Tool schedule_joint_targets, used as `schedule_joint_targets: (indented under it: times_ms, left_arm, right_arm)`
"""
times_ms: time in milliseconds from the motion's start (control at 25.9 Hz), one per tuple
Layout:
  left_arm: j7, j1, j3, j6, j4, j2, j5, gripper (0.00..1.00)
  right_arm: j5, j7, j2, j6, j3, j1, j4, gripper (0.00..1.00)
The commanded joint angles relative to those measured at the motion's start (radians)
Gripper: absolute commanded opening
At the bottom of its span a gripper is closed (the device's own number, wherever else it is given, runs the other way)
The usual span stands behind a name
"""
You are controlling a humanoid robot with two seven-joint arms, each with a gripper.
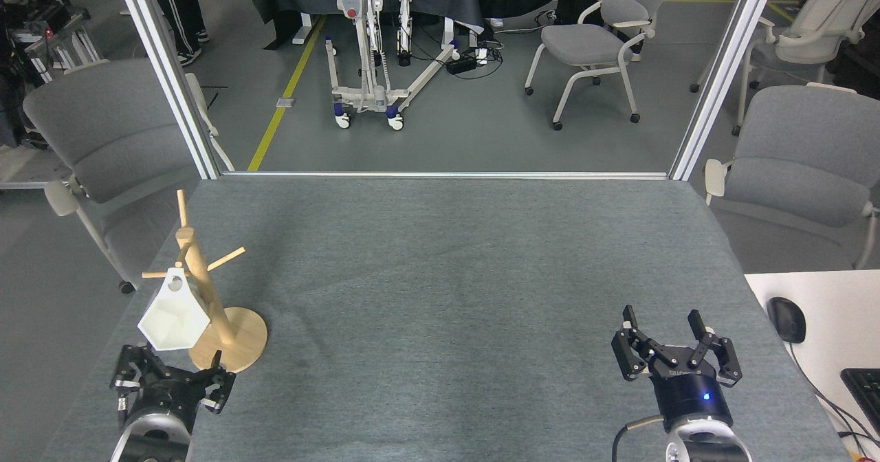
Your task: Hang cup on storage rack
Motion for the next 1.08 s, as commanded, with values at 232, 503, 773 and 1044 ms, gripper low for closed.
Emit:
schedule_joint_targets:
  times_ms: [232,503,773,1044]
  left_arm:
    - [0.068,-0.016,0.001,0.010,0.093,-0.041,0.002,0.98]
    - [0.121,-0.008,0.001,-0.004,0.098,-0.138,0.006,0.99]
    - [0.235,-0.021,-0.019,-0.007,0.081,-0.265,0.061,0.99]
    - [0.237,-0.116,-0.228,0.074,0.029,-0.267,0.278,0.99]
  right_arm:
    - [0.000,0.002,0.002,0.002,0.000,0.003,0.000,1.00]
    - [-0.002,0.002,0.001,0.002,-0.002,0.000,0.000,1.00]
    - [-0.002,0.001,0.001,0.002,-0.002,0.000,0.000,1.00]
    - [-0.002,0.002,-0.005,0.003,-0.002,-0.005,0.000,1.00]
